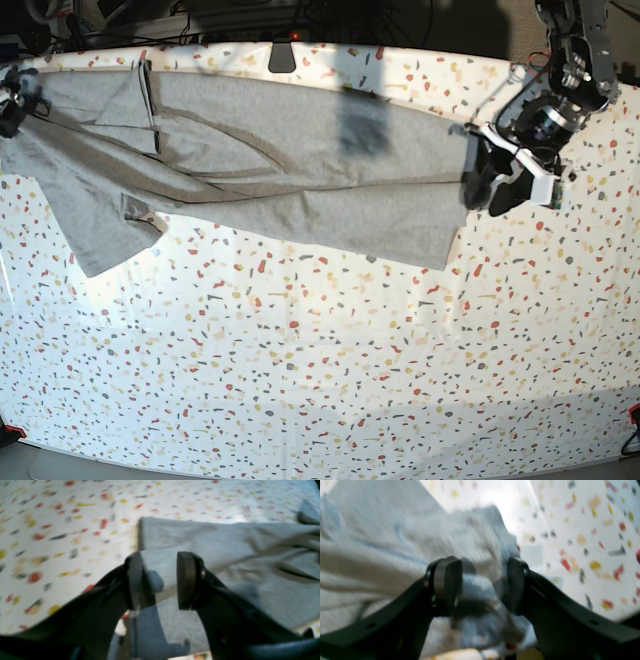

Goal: Fold the T-shirt properly
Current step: 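Release the left gripper and move the right gripper to the shirt end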

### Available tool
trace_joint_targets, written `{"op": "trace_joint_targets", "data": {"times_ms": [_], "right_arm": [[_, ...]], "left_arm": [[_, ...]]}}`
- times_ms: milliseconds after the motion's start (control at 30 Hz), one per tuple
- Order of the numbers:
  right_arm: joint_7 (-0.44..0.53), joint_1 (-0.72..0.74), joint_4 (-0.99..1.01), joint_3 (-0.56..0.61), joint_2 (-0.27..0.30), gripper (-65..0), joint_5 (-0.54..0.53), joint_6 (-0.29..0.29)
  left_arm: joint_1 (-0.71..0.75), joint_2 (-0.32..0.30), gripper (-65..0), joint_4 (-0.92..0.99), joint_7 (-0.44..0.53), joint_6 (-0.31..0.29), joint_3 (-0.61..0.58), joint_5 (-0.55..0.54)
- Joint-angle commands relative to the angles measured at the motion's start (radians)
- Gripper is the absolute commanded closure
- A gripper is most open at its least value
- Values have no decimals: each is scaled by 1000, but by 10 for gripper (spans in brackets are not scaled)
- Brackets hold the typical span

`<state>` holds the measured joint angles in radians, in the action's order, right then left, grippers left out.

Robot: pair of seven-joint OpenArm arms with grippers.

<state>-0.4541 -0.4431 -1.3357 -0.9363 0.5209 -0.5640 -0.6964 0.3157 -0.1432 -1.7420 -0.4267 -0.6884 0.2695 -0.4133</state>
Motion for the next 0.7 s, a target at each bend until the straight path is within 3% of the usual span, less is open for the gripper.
{"op": "trace_joint_targets", "data": {"times_ms": [0,100,233,367,467,533,667], "right_arm": [[8,18,-14,-11,27,-331,-19,-2],[-64,83,-14,-11,27,-331,-19,-2],[-203,186,-14,-11,24,-331,-20,-2],[-300,257,-14,-11,25,-330,-20,-2],[-299,266,-14,-11,25,-330,-52,-2],[-310,266,-14,-11,25,-330,-92,-2],[-317,266,-14,-11,25,-330,-129,-2]], "left_arm": [[-2,-6,-232,-19,11,-10,1,-34],[-2,-6,-232,-19,-25,-10,-39,-40],[-6,-6,-205,-19,5,-3,-146,-13],[-23,-6,-187,-17,56,178,-238,133],[-46,-6,-187,4,61,254,-288,183],[-70,-6,-187,57,61,294,-312,189],[-120,-7,-187,230,61,300,-325,190]]}}
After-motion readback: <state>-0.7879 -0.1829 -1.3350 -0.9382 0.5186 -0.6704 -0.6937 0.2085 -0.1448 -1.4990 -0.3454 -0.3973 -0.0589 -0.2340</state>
